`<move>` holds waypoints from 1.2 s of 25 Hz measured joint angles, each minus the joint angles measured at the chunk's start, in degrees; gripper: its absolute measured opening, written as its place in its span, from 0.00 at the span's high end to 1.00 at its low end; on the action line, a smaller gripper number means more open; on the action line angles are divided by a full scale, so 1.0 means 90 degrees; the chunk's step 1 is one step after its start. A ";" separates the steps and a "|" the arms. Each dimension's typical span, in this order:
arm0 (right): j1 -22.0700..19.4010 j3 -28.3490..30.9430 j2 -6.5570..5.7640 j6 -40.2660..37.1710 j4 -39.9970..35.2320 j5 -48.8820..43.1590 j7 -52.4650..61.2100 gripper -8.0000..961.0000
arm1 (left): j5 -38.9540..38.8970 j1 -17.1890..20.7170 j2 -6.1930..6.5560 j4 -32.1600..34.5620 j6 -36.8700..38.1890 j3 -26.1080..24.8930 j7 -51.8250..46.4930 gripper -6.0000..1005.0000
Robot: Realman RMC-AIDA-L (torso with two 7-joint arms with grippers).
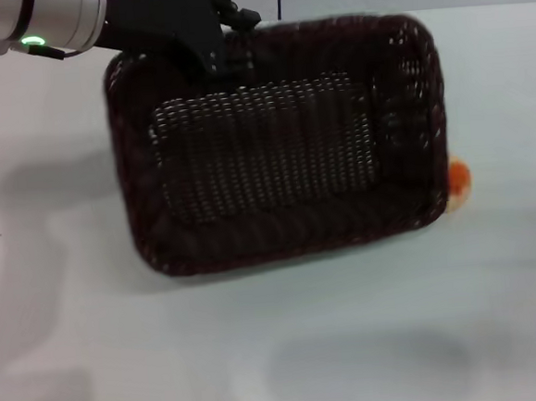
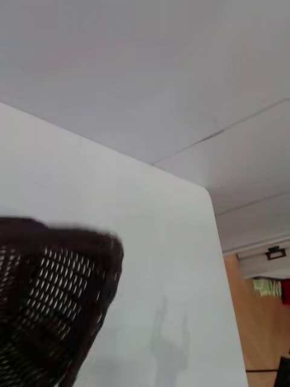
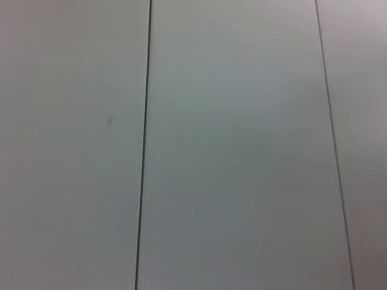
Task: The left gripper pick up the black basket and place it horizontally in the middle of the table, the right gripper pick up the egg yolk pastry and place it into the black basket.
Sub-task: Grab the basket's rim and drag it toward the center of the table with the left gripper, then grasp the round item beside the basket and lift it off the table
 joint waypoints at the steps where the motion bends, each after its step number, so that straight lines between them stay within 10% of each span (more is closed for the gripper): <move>1: 0.0000 -0.0009 -0.0001 -0.0047 0.0010 0.0000 -0.0010 0.35 | -0.0002 0.0013 -0.0001 -0.0003 0.0004 0.0014 0.0008 0.66; 12: -0.0012 -0.0048 -0.0002 -0.0097 0.0051 0.0000 -0.0040 0.35 | -0.0546 0.0295 -0.0004 -0.0168 0.0275 -0.0126 0.0128 0.42; 23: -0.0069 -0.0592 0.0012 -0.0066 0.0182 0.0005 0.0005 0.35 | -0.5178 0.1879 -0.0001 0.0538 0.1004 -0.2003 0.0530 0.40; 30: 0.0296 -0.1676 0.0009 0.0141 0.0306 0.0574 0.0013 0.35 | -0.6643 0.2339 0.0020 0.1546 0.0758 -0.2626 0.0859 0.40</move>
